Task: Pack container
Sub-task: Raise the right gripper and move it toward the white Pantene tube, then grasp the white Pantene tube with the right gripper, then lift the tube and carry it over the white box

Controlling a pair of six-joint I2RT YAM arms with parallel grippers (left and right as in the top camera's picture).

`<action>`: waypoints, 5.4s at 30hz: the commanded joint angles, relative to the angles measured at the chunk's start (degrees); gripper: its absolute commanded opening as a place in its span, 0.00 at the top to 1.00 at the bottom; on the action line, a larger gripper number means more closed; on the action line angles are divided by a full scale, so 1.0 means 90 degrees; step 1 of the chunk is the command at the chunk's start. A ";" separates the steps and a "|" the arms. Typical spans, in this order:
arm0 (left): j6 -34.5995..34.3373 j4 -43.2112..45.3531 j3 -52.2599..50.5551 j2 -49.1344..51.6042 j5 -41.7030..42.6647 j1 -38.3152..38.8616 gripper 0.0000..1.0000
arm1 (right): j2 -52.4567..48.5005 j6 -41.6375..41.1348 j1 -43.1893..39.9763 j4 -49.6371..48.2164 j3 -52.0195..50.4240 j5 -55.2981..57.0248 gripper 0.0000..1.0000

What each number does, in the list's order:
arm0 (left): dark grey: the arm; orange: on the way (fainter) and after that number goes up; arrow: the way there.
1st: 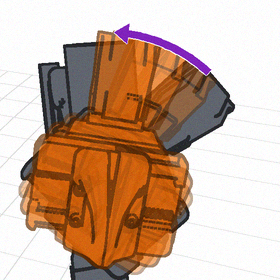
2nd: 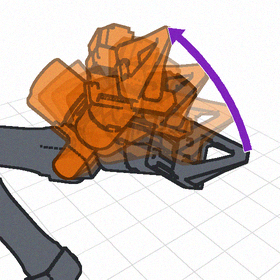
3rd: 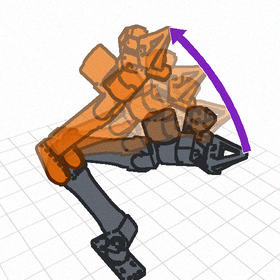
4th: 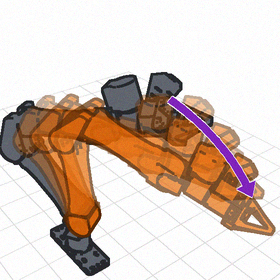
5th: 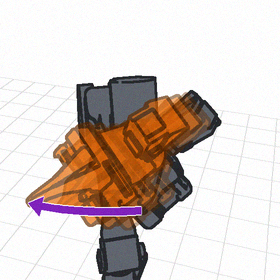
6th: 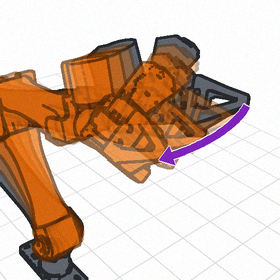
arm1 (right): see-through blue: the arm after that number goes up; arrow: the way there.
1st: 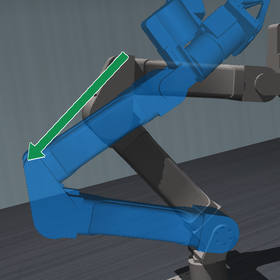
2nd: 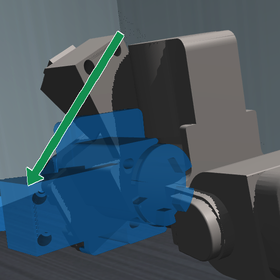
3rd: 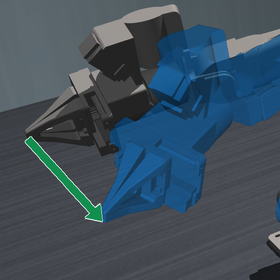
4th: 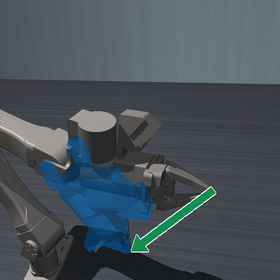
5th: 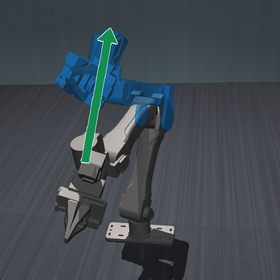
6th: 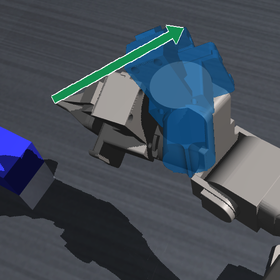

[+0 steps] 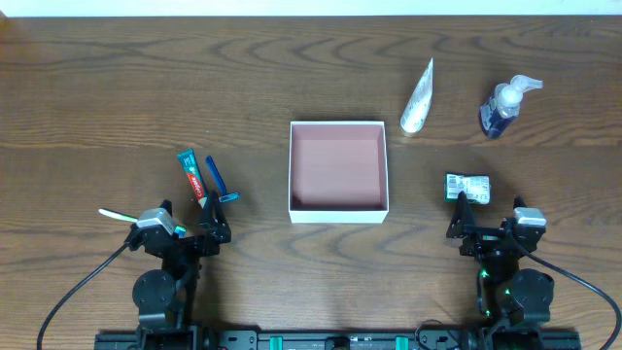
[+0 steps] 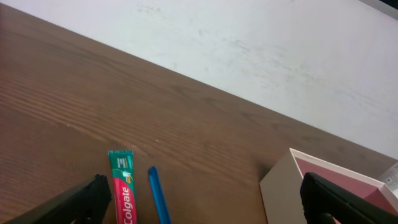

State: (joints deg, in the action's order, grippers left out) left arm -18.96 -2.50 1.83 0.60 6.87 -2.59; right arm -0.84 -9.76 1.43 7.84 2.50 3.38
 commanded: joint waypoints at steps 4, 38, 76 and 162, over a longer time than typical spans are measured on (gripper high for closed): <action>0.0151 -0.0092 -0.0177 -0.0029 0.0000 -0.0044 0.02 | 0.0056 0.0119 0.0039 -0.0017 -0.0053 -0.0044 0.01; 0.0151 -0.0092 -0.0177 -0.0029 0.0000 -0.0044 0.02 | 0.0056 0.0119 0.0039 -0.0017 -0.0053 -0.0044 0.01; 0.0151 -0.0092 -0.0177 -0.0029 0.0000 -0.0044 0.02 | -0.5916 0.0384 0.0104 0.0296 0.5362 -0.2572 0.01; 0.0151 -0.0092 -0.0177 -0.0029 0.0000 -0.0044 0.02 | -1.0605 -0.0534 0.1474 0.1637 0.8344 0.0789 0.99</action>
State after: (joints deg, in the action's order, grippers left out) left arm -18.15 -2.46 1.80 0.60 6.87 -2.59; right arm -98.24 -15.42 14.22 22.72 76.77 10.41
